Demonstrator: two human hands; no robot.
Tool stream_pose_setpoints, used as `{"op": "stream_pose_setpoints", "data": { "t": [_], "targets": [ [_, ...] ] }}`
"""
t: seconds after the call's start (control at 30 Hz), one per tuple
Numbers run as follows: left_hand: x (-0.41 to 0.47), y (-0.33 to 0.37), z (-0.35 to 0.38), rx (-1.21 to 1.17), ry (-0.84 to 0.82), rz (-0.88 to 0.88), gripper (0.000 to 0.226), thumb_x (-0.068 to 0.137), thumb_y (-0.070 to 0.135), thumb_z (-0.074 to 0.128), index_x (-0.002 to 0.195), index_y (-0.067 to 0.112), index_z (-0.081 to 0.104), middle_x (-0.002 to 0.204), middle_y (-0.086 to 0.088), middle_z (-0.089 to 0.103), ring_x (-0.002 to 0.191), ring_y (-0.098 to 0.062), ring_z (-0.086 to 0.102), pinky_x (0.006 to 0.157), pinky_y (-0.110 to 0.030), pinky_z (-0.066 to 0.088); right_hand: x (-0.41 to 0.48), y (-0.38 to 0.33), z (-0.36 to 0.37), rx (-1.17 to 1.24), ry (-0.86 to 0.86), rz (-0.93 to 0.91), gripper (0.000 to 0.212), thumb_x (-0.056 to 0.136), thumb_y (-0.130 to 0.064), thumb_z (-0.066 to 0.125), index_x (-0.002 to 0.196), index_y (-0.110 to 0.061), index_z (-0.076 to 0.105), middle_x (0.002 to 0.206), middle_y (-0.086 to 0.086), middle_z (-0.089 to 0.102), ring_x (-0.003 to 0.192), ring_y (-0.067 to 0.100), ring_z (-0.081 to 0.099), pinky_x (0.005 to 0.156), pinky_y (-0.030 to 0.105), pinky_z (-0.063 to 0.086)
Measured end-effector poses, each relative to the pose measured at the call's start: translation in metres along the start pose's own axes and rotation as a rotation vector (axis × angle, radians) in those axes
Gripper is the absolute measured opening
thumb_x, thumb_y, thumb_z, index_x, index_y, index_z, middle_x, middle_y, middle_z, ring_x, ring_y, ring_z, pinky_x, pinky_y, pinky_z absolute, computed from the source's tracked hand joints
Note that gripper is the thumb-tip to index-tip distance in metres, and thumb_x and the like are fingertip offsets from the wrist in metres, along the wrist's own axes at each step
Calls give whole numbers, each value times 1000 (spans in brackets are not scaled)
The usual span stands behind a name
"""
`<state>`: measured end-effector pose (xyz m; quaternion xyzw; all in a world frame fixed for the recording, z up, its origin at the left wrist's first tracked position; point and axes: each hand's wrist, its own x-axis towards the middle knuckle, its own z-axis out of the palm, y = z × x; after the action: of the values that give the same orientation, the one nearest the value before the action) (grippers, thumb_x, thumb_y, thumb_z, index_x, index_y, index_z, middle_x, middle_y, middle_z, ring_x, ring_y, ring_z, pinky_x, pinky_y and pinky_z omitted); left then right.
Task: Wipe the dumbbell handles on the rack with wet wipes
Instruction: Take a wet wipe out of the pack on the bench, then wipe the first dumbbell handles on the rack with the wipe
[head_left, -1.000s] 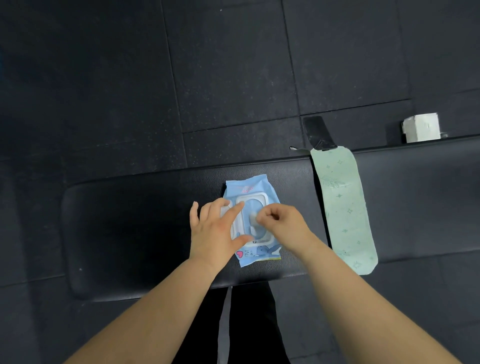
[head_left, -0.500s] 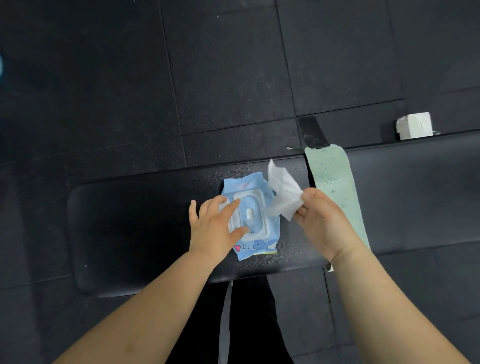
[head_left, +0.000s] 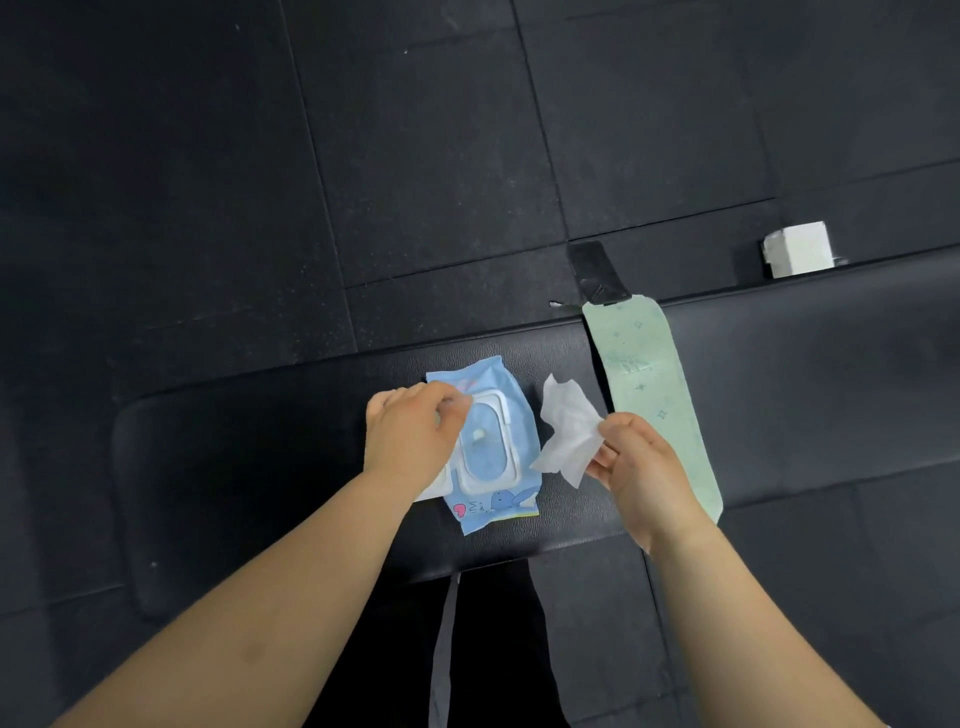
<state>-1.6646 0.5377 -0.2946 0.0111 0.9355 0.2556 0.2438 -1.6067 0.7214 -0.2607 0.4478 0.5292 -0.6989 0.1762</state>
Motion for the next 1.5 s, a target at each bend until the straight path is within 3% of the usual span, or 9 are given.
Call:
{"op": "stream_pose_setpoints", "data": {
  "t": [0.17, 0.4, 0.57, 0.83, 0.93, 1.1, 1.23, 1.37, 1.5],
  "targets": [
    [-6, -2, -8, 215, -221, 121, 66, 70, 58, 64, 126, 31, 44, 122, 11, 43, 116, -8, 41, 106, -25, 8, -1, 2, -1, -26, 7, 5, 7, 67, -23, 50, 66, -16, 46, 80, 13, 53, 78, 23, 49, 72, 30, 44],
    [13, 3, -3, 301, -92, 76, 30, 91, 42, 46, 113, 22, 52, 114, 5, 54, 101, -13, 54, 93, -25, 26, -4, 8, 3, -16, 19, 10, 22, 88, -7, 46, 67, -14, 45, 82, 15, 54, 79, 24, 49, 74, 32, 43],
    [14, 10, -7, 389, -138, 76, 31, 93, 41, 43, 114, 19, 49, 114, 2, 53, 101, -16, 55, 90, -27, 29, -14, 7, 9, -23, 5, -4, 9, 65, -22, 50, 67, -14, 46, 81, 15, 56, 74, 24, 52, 68, 29, 45],
    [-40, 27, -78, -383, -156, -249, 33, 94, 33, 43, 77, 12, 62, 75, 1, 56, 71, -16, 50, 65, -27, 38, -72, -41, 10, 43, -22, -171, 23, 85, -5, 48, 64, -14, 46, 63, 5, 52, 61, 19, 48, 62, 26, 40],
    [-79, 53, -113, -641, -162, -232, 32, 97, 27, 39, 75, 19, 62, 75, 7, 58, 67, -7, 49, 61, -12, 38, -108, -62, 22, 1, -186, -252, 19, 73, -10, 55, 58, -14, 44, 49, -6, 46, 52, 10, 42, 59, 26, 34],
    [-156, 87, -149, -957, -109, -234, 36, 95, 37, 38, 85, 19, 67, 84, 6, 68, 82, -11, 60, 78, -23, 45, -174, -85, 47, -175, -518, -291, 15, 64, -17, 50, 48, -20, 51, 54, -6, 53, 53, 8, 49, 60, 25, 36],
    [-216, 80, -173, -1084, 179, -200, 28, 88, 15, 57, 60, 13, 61, 60, 1, 58, 64, -14, 50, 60, -22, 39, -220, -80, 67, -315, -758, -238, 20, 69, -23, 56, 77, -10, 68, 69, 3, 67, 61, 14, 60, 54, 22, 45],
    [-286, 55, -205, -1087, 432, -197, 22, 84, 12, 61, 62, 7, 61, 55, 2, 55, 52, -5, 49, 49, -13, 37, -262, -61, 101, -446, -873, -180, 33, 85, -31, 53, 97, -2, 61, 85, 4, 68, 54, 13, 55, 42, 24, 40],
    [-356, 30, -217, -1009, 655, -293, 14, 79, 13, 67, 65, 11, 67, 56, 6, 58, 51, -2, 51, 48, -9, 38, -314, -31, 144, -587, -1111, -247, 33, 71, -32, 52, 97, -13, 62, 57, -6, 54, 45, 6, 41, 44, 18, 31]
  ]
}}
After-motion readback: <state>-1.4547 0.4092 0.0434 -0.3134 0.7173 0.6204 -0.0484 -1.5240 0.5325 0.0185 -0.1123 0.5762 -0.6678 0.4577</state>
